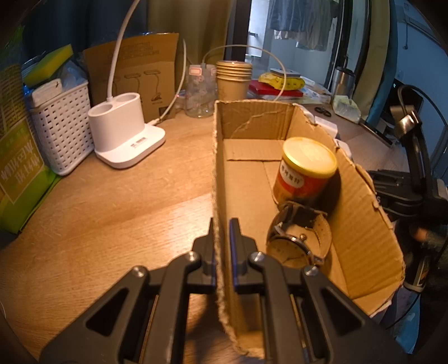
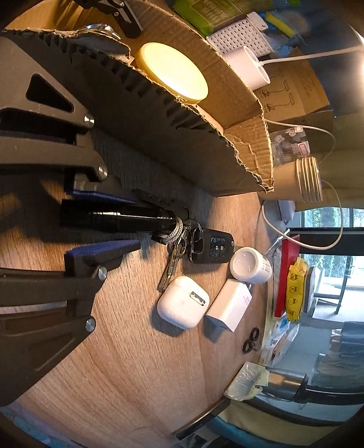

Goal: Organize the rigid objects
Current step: 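Grasp the black flashlight with the right gripper, then carry the flashlight toward the box with the right gripper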

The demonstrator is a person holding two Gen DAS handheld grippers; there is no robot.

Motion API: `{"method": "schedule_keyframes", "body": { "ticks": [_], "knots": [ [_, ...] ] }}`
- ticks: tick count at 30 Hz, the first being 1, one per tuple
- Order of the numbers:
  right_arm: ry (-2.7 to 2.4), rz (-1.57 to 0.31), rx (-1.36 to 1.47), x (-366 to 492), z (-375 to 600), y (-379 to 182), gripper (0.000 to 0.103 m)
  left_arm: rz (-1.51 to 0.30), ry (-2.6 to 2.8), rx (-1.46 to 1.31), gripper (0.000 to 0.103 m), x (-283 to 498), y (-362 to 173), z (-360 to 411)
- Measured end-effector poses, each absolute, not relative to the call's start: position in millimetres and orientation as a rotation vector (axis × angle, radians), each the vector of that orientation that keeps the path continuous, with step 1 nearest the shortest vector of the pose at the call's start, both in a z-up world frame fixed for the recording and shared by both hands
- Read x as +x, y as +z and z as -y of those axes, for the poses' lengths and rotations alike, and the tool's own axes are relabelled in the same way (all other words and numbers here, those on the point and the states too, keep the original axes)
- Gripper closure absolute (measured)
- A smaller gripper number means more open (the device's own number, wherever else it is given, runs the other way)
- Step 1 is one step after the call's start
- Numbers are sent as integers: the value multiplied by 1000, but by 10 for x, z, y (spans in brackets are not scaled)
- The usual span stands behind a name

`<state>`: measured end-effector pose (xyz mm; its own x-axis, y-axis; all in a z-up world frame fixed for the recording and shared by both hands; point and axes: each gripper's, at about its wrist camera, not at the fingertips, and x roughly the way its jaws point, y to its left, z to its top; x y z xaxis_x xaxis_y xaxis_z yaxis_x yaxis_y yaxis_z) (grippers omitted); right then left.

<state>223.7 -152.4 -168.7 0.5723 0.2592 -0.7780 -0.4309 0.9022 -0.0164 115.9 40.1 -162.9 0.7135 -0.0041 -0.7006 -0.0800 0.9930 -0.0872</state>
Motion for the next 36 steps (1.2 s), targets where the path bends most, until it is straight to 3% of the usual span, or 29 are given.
{"method": "schedule_keyframes", "body": {
  "ticks": [21, 36],
  "knots": [
    [412, -831, -160, 1991, 1672, -1393, 82, -764, 44, -104, 96, 1136, -1602, -353],
    [481, -728, -171, 1670, 1509, -843, 82, -742, 36, -108, 96, 1099, -1567, -353]
  ]
}}
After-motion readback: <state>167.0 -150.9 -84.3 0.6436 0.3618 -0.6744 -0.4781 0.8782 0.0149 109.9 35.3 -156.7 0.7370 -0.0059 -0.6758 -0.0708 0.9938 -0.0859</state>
